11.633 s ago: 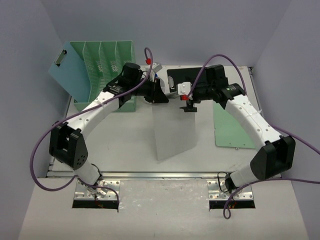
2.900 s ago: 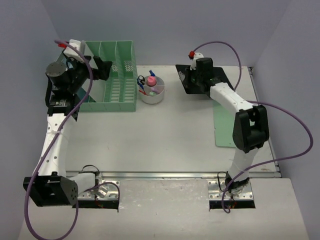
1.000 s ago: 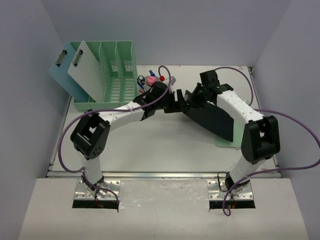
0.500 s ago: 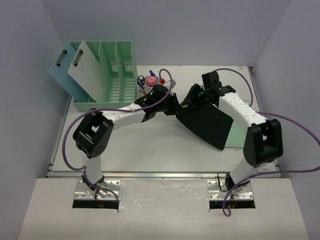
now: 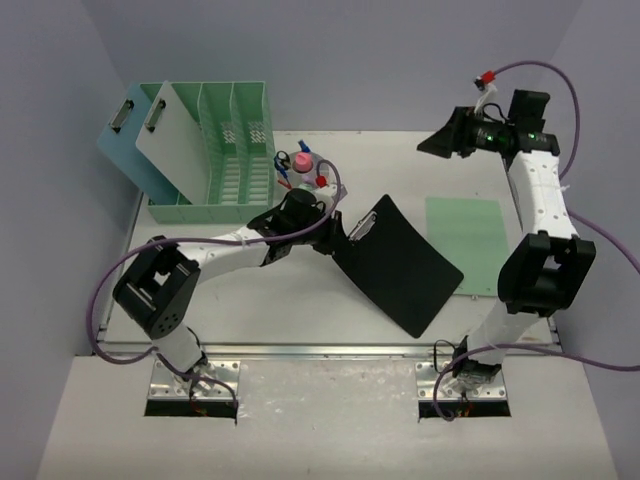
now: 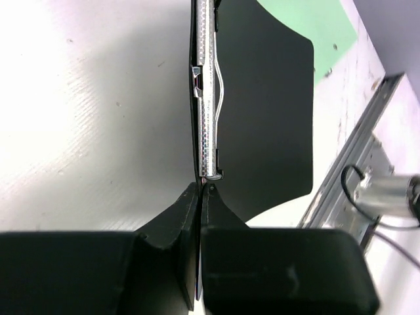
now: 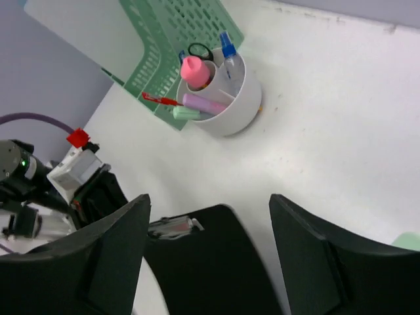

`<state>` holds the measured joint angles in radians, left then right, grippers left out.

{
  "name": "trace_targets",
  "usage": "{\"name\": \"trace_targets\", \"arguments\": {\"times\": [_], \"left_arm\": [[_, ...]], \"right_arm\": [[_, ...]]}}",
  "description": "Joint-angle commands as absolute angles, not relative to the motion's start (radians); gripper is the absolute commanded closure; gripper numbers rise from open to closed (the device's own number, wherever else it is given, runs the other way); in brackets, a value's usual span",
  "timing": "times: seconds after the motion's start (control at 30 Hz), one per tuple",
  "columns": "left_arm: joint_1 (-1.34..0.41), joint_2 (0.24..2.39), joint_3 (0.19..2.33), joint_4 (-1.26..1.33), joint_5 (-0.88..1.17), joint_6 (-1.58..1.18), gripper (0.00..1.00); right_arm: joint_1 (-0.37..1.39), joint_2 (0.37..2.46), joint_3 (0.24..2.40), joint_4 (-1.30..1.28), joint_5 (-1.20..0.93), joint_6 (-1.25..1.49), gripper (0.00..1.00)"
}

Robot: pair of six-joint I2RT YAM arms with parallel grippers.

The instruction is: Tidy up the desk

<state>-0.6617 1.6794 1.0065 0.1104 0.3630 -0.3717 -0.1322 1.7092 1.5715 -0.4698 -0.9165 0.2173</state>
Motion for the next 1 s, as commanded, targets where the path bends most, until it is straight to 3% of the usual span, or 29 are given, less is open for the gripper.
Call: {"name": "trace_targets", "arguments": {"times": [0.0,0.17,0.33,0.53,0.77,0.83,0.97], "left_arm": [[-0.661,1.586,0.979,0.170,0.437,-0.187,1.00],[-0.660,1.536,0.962,0.152,0.454,-0.077,1.00],[-0.661,1.506,0.963,0.149,0.472,-0.038,1.00],[-0.661,1.483,0.976,0.133,0.459,-0.025,1.00],[-0.661,1.419,0.956,0.132,0.479,0.015,1.00],[-0.663,1.405,0.945,0.133,0.488,0.046,1.00],[-0.663,1.388,0.945,0.126,0.485,0.049,1.00]], "right_arm": [[-0.210,1.816,1.751,-0.604,-1.294,-0.108,0.29],[-0.224,1.991,1.995,-1.150,-1.480,-0.616,0.37],[-0.164,1.982,1.898,-1.432,-1.421,-1.004,0.38],[-0.074,1.867,1.607,-1.309,-1.359,-1.010,0.42],[-0.058,1.833,1.537,-1.161,-1.318,-0.943,0.46],[-0.052,1.841,1.536,-1.161,-1.310,-0.962,0.54],[-0.034,1.842,1.540,-1.224,-1.301,-1.046,0.87]]}}
